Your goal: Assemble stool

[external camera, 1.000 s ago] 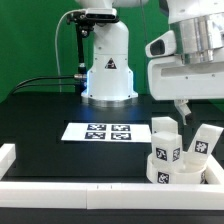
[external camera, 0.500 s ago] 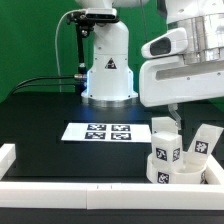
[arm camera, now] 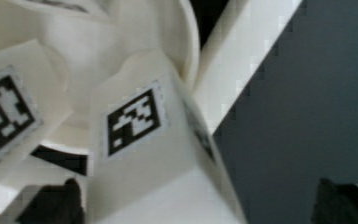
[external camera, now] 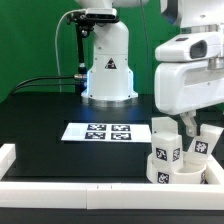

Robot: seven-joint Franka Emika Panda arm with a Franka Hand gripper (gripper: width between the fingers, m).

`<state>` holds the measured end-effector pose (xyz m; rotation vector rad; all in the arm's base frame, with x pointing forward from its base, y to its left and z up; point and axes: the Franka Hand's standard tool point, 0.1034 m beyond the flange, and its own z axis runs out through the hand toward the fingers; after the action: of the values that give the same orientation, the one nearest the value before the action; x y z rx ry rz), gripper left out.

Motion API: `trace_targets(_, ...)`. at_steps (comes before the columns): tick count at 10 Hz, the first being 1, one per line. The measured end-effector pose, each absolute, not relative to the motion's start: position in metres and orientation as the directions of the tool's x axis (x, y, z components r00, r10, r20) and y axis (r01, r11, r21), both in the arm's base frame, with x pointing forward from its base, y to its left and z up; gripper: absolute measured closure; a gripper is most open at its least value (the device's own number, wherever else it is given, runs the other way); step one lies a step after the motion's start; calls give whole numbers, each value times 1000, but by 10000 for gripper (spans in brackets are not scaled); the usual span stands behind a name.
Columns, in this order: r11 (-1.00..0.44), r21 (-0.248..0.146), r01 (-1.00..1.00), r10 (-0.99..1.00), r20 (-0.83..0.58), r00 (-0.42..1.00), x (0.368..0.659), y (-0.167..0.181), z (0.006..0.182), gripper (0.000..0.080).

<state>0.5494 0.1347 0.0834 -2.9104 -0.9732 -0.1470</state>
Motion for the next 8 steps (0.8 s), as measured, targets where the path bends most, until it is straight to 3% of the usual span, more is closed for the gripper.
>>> trace_targets(3, -773, -24, 634, 628, 109, 770, 550, 125, 71, 151)
trace_targets(4, -782, -25, 622, 617, 109, 780, 550, 124, 71, 286)
trace_targets(5, -786, -26, 618, 612, 108, 783, 550, 124, 71, 286)
trace_targets(6, -831, -32, 556, 550, 108, 828, 551, 122, 72, 424)
trace_targets(8, -953, -55, 299, 291, 116, 950, 557, 119, 77, 452)
